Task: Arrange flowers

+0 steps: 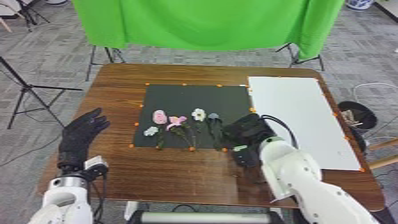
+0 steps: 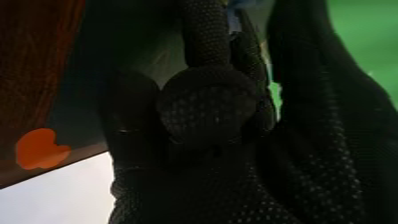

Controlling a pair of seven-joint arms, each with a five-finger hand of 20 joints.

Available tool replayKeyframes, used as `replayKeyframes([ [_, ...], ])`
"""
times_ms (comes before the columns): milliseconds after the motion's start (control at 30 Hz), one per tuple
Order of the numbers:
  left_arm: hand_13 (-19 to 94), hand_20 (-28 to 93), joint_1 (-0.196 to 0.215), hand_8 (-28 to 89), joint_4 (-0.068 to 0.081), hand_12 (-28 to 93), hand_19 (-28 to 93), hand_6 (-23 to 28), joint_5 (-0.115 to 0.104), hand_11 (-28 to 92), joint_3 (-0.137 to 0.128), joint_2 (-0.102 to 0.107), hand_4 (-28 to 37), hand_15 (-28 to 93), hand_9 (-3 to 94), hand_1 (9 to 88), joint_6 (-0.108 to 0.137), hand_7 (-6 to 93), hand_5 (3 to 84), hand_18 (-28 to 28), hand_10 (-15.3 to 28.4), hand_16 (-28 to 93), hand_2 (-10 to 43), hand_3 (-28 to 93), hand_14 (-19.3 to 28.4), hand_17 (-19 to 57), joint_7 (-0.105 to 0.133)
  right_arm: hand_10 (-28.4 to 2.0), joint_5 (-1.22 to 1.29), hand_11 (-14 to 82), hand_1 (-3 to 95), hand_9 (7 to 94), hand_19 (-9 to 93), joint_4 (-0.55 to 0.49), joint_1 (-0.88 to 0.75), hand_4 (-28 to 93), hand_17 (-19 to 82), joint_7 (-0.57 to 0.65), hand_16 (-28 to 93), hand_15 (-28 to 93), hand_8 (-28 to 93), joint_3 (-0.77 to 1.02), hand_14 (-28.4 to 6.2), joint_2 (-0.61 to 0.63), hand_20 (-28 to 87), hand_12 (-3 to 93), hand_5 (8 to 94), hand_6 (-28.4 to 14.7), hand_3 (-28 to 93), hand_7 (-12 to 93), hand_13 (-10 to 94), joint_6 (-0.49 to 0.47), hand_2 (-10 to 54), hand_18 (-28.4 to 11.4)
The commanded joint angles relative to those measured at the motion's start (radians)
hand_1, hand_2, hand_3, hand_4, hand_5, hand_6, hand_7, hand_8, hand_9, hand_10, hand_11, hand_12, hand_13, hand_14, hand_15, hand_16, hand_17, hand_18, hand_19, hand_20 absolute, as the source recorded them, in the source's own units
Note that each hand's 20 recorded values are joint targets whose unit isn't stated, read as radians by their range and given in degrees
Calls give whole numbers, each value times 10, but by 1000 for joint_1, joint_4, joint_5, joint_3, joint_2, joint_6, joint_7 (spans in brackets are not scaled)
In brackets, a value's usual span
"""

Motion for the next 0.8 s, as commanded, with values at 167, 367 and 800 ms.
replayKeyframes([
  [167,423,208,-2,-90,-4,95,83,7,1,224,1,-10,-199,265,490,335,-13,175,514,115,140,-48,-31,704,171,137,-2,-144,-7,137,396,807,932,-44,-4,-161,697,-9,233,609,-132,93,-11,20,492,132,579,32,658,156,937,-130,-95,-116],
  [367,423,208,-5,-90,1,96,83,5,2,224,2,-7,-197,264,492,334,-15,176,515,116,139,-47,-34,706,170,136,5,-150,11,139,373,815,932,-93,-4,-154,698,-43,233,609,-131,201,-11,16,491,134,546,30,648,150,937,-136,-95,-115],
  [800,424,208,-22,-91,10,96,83,8,6,225,19,-9,-199,263,494,333,-29,176,516,116,139,-47,-35,706,171,135,17,-157,369,91,178,660,598,-146,-294,-150,349,-786,224,270,-97,561,-149,2,365,131,587,0,686,123,634,-74,-10,-173],
])
